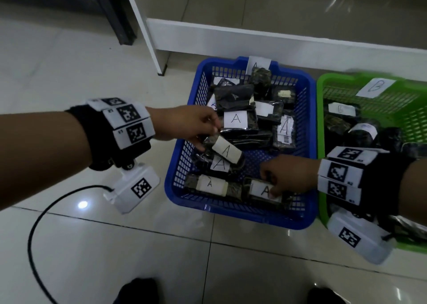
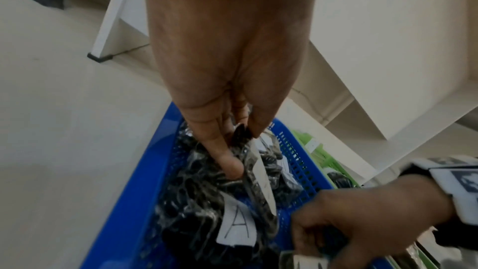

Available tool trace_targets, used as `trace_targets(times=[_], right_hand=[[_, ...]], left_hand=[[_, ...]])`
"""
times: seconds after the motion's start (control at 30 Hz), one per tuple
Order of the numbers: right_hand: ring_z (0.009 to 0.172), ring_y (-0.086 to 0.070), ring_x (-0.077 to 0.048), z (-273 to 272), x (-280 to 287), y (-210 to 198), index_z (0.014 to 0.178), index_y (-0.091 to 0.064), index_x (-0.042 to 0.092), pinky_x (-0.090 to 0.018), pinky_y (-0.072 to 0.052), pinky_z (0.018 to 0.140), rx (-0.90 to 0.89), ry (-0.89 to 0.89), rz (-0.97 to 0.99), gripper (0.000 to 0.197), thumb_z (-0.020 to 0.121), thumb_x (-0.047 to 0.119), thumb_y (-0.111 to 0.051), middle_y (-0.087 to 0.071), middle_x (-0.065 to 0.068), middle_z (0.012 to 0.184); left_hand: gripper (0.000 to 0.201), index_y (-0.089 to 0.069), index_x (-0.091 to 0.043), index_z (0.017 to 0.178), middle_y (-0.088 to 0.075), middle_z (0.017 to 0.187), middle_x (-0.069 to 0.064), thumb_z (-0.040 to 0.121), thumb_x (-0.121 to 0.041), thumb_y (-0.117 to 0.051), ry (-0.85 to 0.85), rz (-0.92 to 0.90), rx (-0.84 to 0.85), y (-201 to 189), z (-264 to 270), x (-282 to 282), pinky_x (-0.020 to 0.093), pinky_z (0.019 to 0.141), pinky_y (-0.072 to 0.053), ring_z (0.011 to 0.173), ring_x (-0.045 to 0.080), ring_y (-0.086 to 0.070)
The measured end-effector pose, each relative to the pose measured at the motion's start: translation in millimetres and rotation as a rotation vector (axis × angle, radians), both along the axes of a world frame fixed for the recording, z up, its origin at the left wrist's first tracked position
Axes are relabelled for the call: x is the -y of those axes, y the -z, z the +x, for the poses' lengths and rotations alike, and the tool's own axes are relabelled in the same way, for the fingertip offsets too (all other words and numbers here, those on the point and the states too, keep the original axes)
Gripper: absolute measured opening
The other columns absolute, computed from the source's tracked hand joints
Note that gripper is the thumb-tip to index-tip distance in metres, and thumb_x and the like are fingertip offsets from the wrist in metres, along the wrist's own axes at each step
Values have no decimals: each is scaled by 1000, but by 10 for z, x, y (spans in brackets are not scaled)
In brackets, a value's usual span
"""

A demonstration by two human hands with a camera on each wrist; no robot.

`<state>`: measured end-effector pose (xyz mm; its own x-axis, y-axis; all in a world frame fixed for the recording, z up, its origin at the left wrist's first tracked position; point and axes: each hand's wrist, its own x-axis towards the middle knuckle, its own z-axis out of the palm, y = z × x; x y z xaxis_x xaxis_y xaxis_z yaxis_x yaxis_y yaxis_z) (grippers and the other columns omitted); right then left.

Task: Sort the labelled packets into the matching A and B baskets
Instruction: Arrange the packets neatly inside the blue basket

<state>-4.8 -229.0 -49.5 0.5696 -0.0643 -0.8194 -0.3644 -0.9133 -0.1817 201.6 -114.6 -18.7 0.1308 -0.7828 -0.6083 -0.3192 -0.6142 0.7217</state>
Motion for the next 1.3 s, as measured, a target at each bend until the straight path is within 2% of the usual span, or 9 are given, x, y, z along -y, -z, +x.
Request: trace_targets(times=[0.1,0.27,0.47,0.63,0.73,0.9,1.0,1.13,1.3], right_hand=[[84,-46,-14,52,40,-15,116,-54,9,-21,-34,57,-8,6,59,35,87,26,-64,-51,0,95],[87,-47,-15,172,175,-120,117,-56,11,-25,-37,69,8,-25,-23,29,91,25,-58,-55,-3,104],[98,-56,-21,195,250,-48,120,-56,10,-21,-35,71,159,36,-98,28,92,8,-51,-61,-9,119],[92,-62,-24,64,174,39,113,-62,13,-31,-50,69,300,-5,-288,26,91,7,-48,-65,-8,107],[78,-59,-21,4,93,-19,102,-55,17,-28,-37,57,473,-77,-420,12,93,18,-47,-62,-3,93],[65,-53,-5,148,40,-260,103,-62,20,-19,-45,59,400,415,252,28,90,44,-54,-60,9,82],[85,-58,-7,202,16,-255,116,-59,24,-18,-48,74,235,248,337,34,86,40,-62,-63,9,101],[90,-51,-11,144,41,-128,115,-59,22,-23,-38,73,91,6,130,31,84,27,-67,-53,9,98],[84,-48,-10,106,159,-136,118,-57,19,-13,-37,59,90,117,125,34,86,28,-65,-53,5,102]], left_hand=[[21,-54,-12,114,-60,97,7,94,-8,-50,83,40,27,68,-54,-51,28,72,-59,83,16,-63],[38,-48,-21,134,-55,124,-3,97,-18,-46,542,35,456,103,-134,-91,18,84,-41,101,10,-54],[42,-46,-15,137,-52,131,5,95,-14,-45,739,67,582,163,-230,-99,30,97,-44,112,19,-52],[42,-43,-18,138,-53,128,2,96,-17,-47,745,85,560,117,-223,-110,27,95,-44,111,16,-52],[39,-45,-22,133,-57,108,-4,95,-17,-51,684,104,471,83,-189,-109,26,85,-46,95,13,-55],[20,-53,-21,111,-61,99,-3,92,-20,-59,386,76,182,119,-254,-76,19,70,-53,83,11,-62],[20,-54,-16,107,-60,95,-5,89,-19,-63,304,30,113,167,-385,-69,13,63,-52,77,7,-62],[19,-53,-20,109,-53,102,-6,91,-27,-57,487,-195,514,216,-465,-143,22,79,-43,94,11,-52],[52,-47,-17,127,-46,122,5,82,-37,-64,480,-444,1021,292,-226,-77,37,93,-43,108,21,-45]])
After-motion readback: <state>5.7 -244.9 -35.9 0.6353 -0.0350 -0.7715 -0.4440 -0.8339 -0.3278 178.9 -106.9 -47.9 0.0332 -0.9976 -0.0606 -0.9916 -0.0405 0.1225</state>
